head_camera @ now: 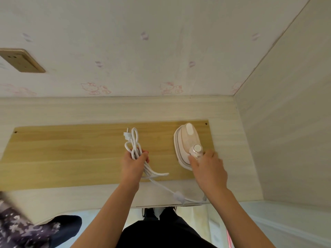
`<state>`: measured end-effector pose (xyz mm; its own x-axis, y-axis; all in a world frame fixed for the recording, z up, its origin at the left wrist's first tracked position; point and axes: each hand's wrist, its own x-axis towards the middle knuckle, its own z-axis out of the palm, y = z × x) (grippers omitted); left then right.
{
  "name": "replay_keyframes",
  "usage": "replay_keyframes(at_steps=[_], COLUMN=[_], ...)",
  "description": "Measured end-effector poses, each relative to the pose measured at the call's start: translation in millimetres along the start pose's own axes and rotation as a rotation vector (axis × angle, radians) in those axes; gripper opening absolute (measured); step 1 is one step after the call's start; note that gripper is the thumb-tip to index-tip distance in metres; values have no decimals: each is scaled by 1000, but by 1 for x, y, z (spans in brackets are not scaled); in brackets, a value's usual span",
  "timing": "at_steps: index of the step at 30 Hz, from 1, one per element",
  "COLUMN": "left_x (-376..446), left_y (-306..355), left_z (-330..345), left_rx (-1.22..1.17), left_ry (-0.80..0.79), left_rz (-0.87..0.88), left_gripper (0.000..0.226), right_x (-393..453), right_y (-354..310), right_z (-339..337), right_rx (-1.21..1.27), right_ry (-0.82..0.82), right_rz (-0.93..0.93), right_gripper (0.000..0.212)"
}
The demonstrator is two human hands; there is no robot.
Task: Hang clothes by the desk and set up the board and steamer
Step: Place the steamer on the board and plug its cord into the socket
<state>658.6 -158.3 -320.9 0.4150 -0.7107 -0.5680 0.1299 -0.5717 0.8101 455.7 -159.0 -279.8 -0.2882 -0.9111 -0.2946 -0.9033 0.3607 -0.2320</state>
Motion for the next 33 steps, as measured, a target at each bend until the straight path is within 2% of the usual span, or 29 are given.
replay_keyframes(at_steps=[3, 4, 5, 7, 11, 14, 16, 20, 25, 28, 30, 33], left_x=[-1, -1, -2, -5, -11, -17, -19, -20, -12, -8, -6, -2], left_y=[5, 7, 9, 13, 26, 33, 35, 39, 46, 49, 54, 63], left_z=[-3, -3, -3, -4, -8, -13, -17, -24, -36, -43, -48, -55], left_rx=[-38, -43, -51, -91, -173, -175, -147, -224, -606, -769, -854, -933], left_ry=[-13, -14, -14, -15, -56, -95, -87, -93, -164, -196, -208, -188], left_rz=[10, 12, 14, 14, 36, 82, 110, 88, -99, -101, -79, -55], left_gripper=[11, 14, 16, 17, 18, 18, 18, 13, 48, 56, 49, 27], right_x=[-2, -2, -3, -4, 0, -3, -5, -2, 4, 6, 8, 10], right_y=[-13, -20, -27, -40, -56, -63, -66, -72, -71, -67, -65, -60], right_z=[-11, -12, -13, -5, 16, 19, 19, 26, 23, 21, 22, 22], right_rx=[73, 136, 200, 311, 366, 608, 735, 825, 803, 797, 801, 787], right_ry=[317, 309, 221, -73, -550, -933, -1046, -1009, -879, -870, -882, -909], right_rz=[-280, -372, -444, -472, -353, -201, -150, -165, -196, -247, -271, -301], right_gripper=[37, 32, 27, 22, 23, 30, 26, 33, 43, 53, 52, 43])
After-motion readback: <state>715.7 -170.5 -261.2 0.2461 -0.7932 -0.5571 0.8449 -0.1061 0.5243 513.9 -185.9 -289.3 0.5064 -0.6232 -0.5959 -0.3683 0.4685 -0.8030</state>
